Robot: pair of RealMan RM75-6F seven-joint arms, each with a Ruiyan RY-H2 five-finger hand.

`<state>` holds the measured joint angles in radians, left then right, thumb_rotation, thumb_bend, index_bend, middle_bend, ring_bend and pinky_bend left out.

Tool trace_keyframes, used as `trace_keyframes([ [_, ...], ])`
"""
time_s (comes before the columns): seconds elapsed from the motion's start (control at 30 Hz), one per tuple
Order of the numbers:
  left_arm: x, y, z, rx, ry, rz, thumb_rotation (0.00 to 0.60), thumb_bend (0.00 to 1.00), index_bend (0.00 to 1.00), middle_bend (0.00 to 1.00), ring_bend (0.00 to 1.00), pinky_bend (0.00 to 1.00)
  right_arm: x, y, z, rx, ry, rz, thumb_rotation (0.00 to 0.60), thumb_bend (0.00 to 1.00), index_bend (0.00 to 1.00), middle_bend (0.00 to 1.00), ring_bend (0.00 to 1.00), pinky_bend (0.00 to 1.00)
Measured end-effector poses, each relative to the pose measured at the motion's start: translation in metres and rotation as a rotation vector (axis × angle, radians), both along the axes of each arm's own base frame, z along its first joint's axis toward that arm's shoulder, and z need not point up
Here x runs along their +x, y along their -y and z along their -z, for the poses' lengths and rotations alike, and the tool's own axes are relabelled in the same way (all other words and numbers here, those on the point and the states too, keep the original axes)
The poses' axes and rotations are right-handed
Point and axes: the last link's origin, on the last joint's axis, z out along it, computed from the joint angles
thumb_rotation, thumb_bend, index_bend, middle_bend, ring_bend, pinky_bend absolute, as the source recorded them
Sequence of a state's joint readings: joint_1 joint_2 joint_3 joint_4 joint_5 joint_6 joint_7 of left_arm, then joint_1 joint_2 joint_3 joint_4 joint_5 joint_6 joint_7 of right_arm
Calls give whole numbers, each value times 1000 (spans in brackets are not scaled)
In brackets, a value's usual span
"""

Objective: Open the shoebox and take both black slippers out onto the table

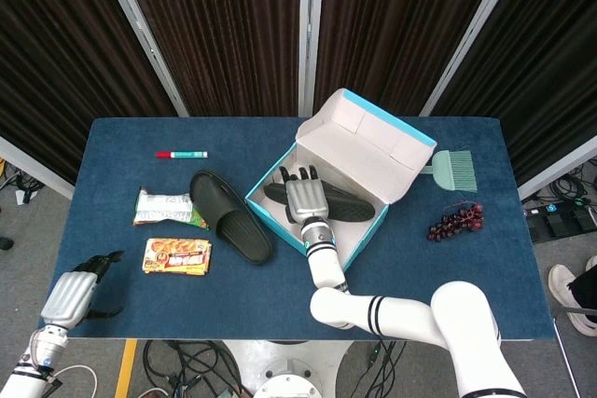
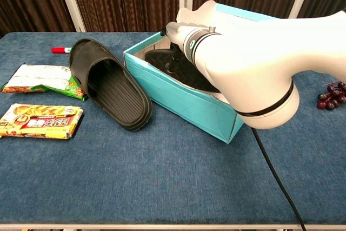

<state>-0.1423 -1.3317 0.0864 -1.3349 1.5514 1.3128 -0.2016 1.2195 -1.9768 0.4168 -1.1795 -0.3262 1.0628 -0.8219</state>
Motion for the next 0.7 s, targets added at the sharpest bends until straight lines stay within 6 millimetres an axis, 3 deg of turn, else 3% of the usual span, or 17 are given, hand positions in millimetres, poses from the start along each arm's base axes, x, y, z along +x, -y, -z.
trace_keyframes([
  [0.4, -2, 0, 0, -1, -2, -7, 600, 0, 127, 194, 171, 311, -6, 5, 9, -8, -44, 9, 600, 445, 184, 404, 228, 105],
  [0.7, -1, 0, 0, 2, 3, -2, 600, 0, 128, 193, 171, 311, 1, 6, 8, -55, -6, -36, 600, 618, 333, 602, 422, 189],
])
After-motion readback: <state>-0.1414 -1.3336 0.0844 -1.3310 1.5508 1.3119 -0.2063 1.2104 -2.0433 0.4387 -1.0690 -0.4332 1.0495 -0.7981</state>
